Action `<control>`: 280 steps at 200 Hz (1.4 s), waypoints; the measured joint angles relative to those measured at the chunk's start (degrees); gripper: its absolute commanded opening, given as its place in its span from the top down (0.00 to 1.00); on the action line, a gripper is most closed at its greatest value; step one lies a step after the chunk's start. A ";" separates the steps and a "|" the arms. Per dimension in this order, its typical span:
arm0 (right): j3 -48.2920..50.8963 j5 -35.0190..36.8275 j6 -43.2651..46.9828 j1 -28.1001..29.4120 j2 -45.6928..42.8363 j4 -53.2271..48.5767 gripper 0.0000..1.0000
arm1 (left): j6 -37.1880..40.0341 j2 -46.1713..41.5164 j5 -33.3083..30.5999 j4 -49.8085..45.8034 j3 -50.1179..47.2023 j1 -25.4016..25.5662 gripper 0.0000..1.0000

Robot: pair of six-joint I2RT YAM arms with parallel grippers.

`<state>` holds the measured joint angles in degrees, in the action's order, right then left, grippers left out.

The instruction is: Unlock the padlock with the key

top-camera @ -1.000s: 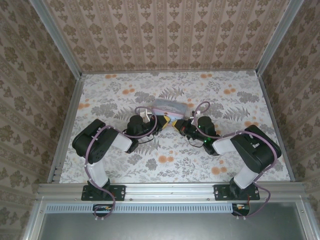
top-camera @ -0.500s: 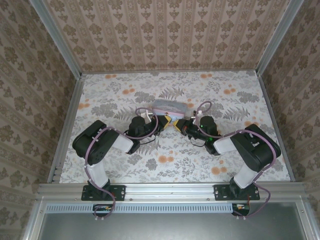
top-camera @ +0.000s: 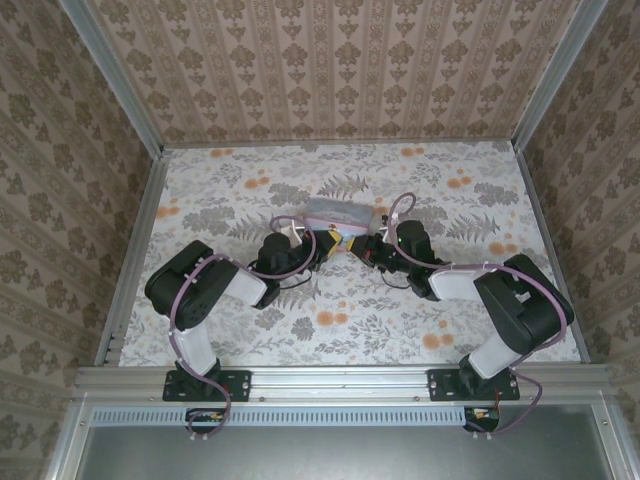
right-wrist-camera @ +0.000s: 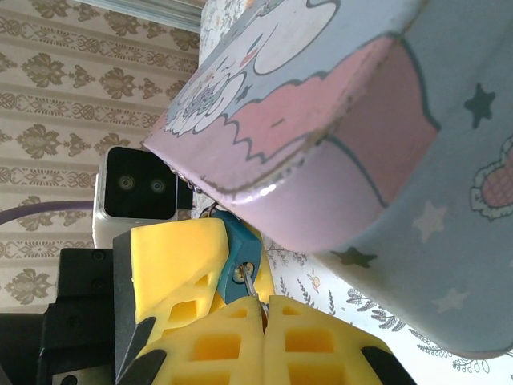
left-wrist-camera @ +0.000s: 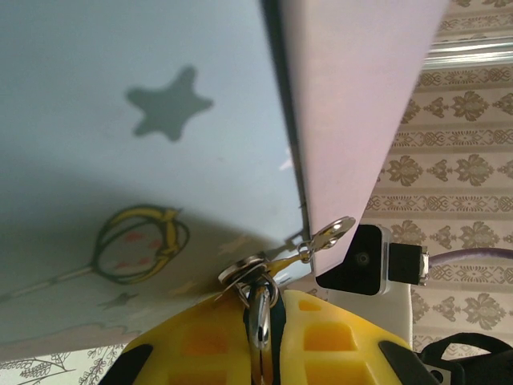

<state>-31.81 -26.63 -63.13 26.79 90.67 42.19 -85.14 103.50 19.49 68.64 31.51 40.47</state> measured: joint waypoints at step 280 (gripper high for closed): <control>-7.39 0.74 9.18 0.63 -2.34 -19.50 1.00 | 0.90 0.31 0.13 0.48 -0.79 0.00 1.00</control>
<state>-39.20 -25.89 -53.95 27.42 88.33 22.70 -84.25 103.81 19.62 69.12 30.72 40.47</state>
